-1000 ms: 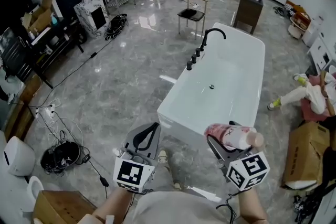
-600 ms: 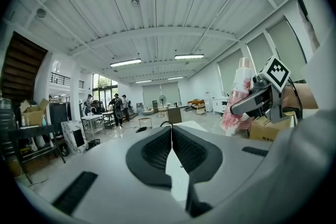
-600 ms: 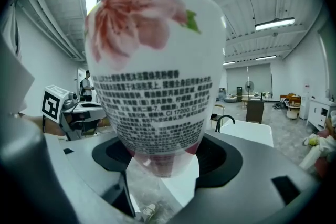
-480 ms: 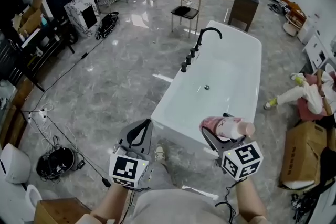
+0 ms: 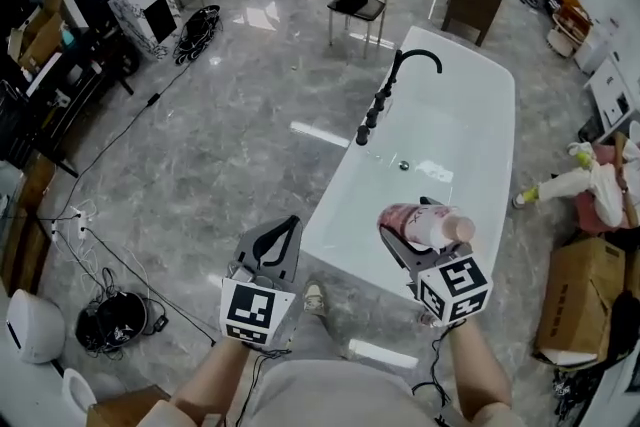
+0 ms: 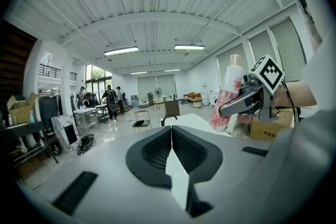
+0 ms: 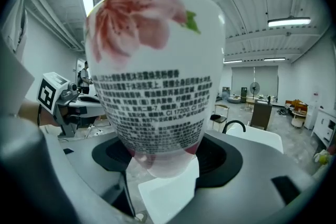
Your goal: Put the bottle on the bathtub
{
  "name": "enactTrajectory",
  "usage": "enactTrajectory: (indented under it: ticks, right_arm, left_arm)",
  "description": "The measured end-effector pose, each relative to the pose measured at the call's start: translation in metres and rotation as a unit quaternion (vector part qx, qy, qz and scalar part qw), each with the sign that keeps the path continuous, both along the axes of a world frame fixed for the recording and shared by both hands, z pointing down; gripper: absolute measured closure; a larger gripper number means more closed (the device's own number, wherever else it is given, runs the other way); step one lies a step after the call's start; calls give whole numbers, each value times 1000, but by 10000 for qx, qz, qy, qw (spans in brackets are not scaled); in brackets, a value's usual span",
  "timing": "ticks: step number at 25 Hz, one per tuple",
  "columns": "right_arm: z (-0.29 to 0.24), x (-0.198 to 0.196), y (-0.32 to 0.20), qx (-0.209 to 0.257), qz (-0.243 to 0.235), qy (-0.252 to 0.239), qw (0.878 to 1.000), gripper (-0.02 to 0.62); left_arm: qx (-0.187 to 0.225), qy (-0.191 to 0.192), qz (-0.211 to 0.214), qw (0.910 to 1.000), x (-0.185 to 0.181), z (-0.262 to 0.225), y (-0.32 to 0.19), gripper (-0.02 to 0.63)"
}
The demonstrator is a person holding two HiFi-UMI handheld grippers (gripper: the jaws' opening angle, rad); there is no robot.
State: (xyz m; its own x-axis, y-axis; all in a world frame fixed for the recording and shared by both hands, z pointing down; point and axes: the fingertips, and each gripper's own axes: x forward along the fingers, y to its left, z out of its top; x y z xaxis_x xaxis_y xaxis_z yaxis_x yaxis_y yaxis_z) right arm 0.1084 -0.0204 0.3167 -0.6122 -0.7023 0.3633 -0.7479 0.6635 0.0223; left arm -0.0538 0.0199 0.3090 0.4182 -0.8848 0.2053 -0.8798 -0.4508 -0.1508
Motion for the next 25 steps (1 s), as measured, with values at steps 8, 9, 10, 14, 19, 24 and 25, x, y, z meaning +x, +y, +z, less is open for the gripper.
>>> enactTrajectory:
  ticks: [8,9,10,14,19,24,25]
  right_arm:
    - [49,-43,-128,-215,56,160,9996,222]
    - [57,-47,-141,-238,50,225,9995,222]
    - [65,-50,-154,-261,39,291,9992,222]
    - [92,-62,-196,-333,-76,516,9981,222]
    - [129,-65,-233,-479,-184,699,9962,222]
    - [167,-66,-265,-585,-367,910,9935,222]
    - [174,-68,-269,-607,-424,939,9928,222]
  left_arm:
    - [-264,-19,232,9994,-31,38,-118,584]
    - [-318,-29,255,9992,-35,44,-130,584]
    - [-367,-37,269,9990,-39,50,-141,584]
    - [-473,-46,215,9986,-55,66,-181,584]
    - [-644,-59,204,9977,-60,97,-217,584]
    - [-809,-44,195,9965,-54,128,-248,584]
    - [-854,-28,166,9962,-54,134,-253,584]
